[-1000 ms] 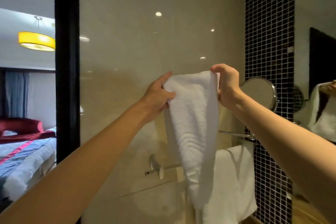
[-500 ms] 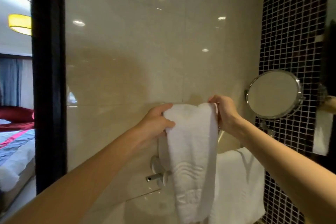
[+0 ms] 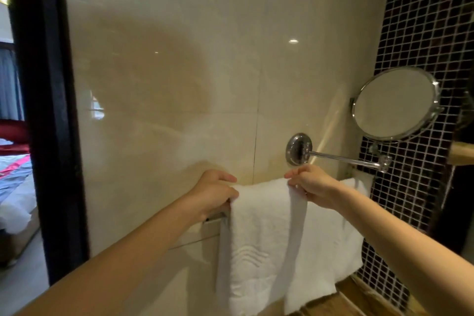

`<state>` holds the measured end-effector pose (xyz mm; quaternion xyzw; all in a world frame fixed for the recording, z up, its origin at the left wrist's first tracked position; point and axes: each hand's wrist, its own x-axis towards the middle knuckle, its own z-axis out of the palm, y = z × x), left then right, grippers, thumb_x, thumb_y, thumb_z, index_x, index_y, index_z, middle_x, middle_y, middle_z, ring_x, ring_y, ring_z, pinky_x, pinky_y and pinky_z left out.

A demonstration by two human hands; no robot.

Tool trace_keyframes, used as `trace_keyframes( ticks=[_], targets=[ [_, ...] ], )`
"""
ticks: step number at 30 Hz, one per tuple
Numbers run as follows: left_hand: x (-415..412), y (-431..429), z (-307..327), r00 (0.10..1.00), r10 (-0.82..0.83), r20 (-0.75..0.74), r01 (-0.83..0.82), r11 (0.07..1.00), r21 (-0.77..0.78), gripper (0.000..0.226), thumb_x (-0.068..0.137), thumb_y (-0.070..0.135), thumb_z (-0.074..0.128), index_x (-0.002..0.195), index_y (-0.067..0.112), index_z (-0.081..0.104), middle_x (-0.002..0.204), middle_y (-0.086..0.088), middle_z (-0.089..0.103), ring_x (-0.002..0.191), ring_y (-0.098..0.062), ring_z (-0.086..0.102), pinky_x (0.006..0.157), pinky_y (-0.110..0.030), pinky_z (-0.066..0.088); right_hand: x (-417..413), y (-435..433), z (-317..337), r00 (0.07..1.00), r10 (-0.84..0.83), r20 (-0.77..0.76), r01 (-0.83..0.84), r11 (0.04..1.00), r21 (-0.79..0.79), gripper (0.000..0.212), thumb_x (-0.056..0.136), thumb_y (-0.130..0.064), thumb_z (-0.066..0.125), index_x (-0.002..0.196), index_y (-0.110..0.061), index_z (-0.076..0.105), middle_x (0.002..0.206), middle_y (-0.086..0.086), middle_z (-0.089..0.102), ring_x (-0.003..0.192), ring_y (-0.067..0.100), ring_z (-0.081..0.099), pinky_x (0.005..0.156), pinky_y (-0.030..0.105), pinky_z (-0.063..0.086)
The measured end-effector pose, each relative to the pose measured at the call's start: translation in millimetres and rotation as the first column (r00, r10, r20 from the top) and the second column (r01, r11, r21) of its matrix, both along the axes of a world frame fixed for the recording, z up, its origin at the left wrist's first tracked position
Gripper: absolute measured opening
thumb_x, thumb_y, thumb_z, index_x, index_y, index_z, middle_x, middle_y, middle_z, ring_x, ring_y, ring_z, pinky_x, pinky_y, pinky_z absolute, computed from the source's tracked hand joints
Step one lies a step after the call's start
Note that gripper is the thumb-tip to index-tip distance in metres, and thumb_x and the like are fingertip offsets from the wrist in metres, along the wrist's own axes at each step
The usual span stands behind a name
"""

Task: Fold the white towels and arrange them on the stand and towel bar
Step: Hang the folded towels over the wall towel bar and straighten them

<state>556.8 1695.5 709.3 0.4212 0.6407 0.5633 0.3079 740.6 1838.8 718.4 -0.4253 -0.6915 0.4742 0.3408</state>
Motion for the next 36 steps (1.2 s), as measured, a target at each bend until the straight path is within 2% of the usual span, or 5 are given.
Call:
trace_keyframes(
  ticks=[2, 5, 15, 23, 36],
  targets=[
    [-0.4, 4.3, -6.5, 0.995, 0.036, -0.091, -0.037, 0.999, -0.008, 0.038, 0.075, -0.008, 0.065, 0.108, 0.009, 0.057, 0.104, -0.015, 0.057, 0.087, -0.030, 0.064, 0.077, -0.044, 0.058, 1.3, -0.7, -6.3, 1.000, -0.017, 0.008, 0.017, 1.000, 0.020, 0.019, 0.088, 0.008, 0.052, 0.085, -0.009, 0.061, 0.080, 0.009, 0.054, 0.071, 0.018, 0.051, 0.055, 0.027, 0.042],
    [0.8, 8.3, -6.7, 0.950, 0.085, -0.299, -0.084, 0.996, 0.017, 0.043, 0.072, 0.000, 0.070, 0.109, 0.018, 0.059, 0.108, -0.005, 0.053, 0.092, -0.020, 0.058, 0.064, -0.028, 0.055, 0.0, -0.9, -13.0, 0.999, -0.051, -0.009, 0.052, 0.999, 0.016, 0.019, 0.086, 0.008, 0.055, 0.083, -0.010, 0.059, 0.077, 0.009, 0.053, 0.069, 0.017, 0.051, 0.057, 0.028, 0.042],
    [11.3, 8.8, -30.8, 0.581, 0.049, -0.812, -0.044, 0.999, 0.029, 0.045, 0.079, 0.018, 0.059, 0.122, 0.027, 0.051, 0.108, 0.010, 0.063, 0.109, -0.015, 0.052, 0.086, -0.028, 0.028, -3.7, 1.8, -32.8, 0.983, -0.151, 0.109, 0.134, 0.980, 0.145, 0.022, 0.079, 0.005, 0.063, 0.098, -0.006, 0.064, 0.078, 0.010, 0.060, 0.071, 0.021, 0.058, 0.063, 0.029, 0.051],
    [13.1, -0.2, -42.6, 0.401, 0.117, -0.909, -0.068, 0.993, 0.098, 0.024, 0.089, 0.032, 0.055, 0.112, 0.027, 0.060, 0.108, 0.011, 0.063, 0.110, -0.017, 0.047, 0.088, -0.031, 0.023, -0.2, -9.2, -41.7, 0.861, -0.227, 0.455, -0.113, 0.787, 0.607, 0.022, 0.084, -0.016, 0.058, 0.101, -0.015, 0.072, 0.107, 0.006, 0.067, 0.099, 0.025, 0.061, 0.082, 0.031, 0.048],
    [18.6, -1.5, -51.7, 0.391, 0.245, -0.887, -0.042, 0.968, 0.249, 0.024, 0.089, 0.030, 0.052, 0.108, 0.026, 0.067, 0.112, 0.008, 0.066, 0.110, -0.018, 0.050, 0.085, -0.028, 0.019, -9.0, -35.5, -39.7, 0.839, -0.106, 0.534, -0.390, 0.566, 0.726, 0.024, 0.092, -0.028, 0.056, 0.110, -0.020, 0.069, 0.111, 0.006, 0.064, 0.100, 0.024, 0.059, 0.089, 0.037, 0.046]
  ],
)
